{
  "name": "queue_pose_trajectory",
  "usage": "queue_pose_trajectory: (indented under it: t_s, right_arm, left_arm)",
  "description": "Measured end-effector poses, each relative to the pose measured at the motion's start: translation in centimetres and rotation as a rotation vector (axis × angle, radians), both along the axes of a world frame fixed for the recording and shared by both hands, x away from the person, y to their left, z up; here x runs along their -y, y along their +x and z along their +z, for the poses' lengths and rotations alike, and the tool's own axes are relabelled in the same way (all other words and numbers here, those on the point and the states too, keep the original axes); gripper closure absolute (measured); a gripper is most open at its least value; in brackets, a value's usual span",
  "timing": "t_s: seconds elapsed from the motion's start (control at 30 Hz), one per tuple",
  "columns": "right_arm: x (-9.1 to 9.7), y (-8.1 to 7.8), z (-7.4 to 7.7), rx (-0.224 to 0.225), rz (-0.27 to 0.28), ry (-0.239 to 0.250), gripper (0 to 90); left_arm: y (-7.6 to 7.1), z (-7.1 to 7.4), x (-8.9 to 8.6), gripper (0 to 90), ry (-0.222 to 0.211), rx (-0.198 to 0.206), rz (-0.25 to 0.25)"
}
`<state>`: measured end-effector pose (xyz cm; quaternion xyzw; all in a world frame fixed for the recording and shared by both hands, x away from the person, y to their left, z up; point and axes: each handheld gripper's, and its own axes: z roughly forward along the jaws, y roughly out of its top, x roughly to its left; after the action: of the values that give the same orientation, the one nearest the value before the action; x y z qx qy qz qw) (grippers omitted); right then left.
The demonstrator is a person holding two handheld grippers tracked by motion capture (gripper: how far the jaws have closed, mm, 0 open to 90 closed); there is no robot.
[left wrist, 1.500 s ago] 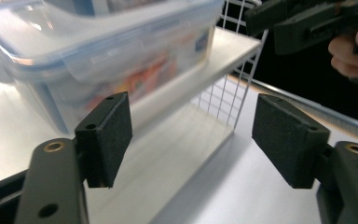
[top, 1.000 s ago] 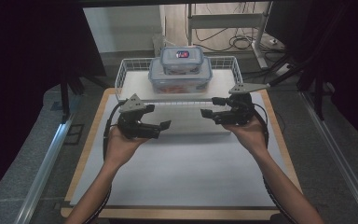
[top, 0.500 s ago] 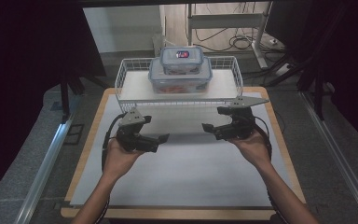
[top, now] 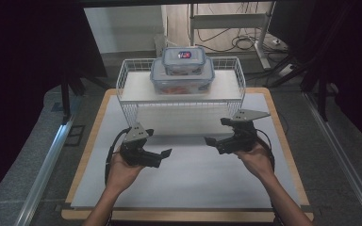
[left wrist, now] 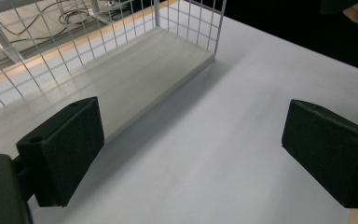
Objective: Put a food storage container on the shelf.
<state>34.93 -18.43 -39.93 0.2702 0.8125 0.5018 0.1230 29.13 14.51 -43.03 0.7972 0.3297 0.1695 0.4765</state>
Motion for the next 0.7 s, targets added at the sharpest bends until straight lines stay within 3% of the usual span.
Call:
queue_pose_trajectory:
  t_s: [0.2, 0.43, 0.7]
  right_arm:
    - [0.3, -0.6, -0.7, -0.002, 0.002, -0.003, 2.2]
    - [0.8, -1.3, -2.1, -0.012, 0.023, -0.004, 2.1]
    - [1.3, -2.2, -3.9, -0.003, 0.018, -0.046, 1.5]
  left_arm:
    - [-0.8, -0.8, 0.0, 4.8, 0.016, 0.015, 0.005]
    - [-1.8, -2.2, -0.3, 4.3, 0.026, 0.004, 0.009]
    - [-3.0, -4.3, -1.1, 4.0, 0.018, -0.012, 0.029]
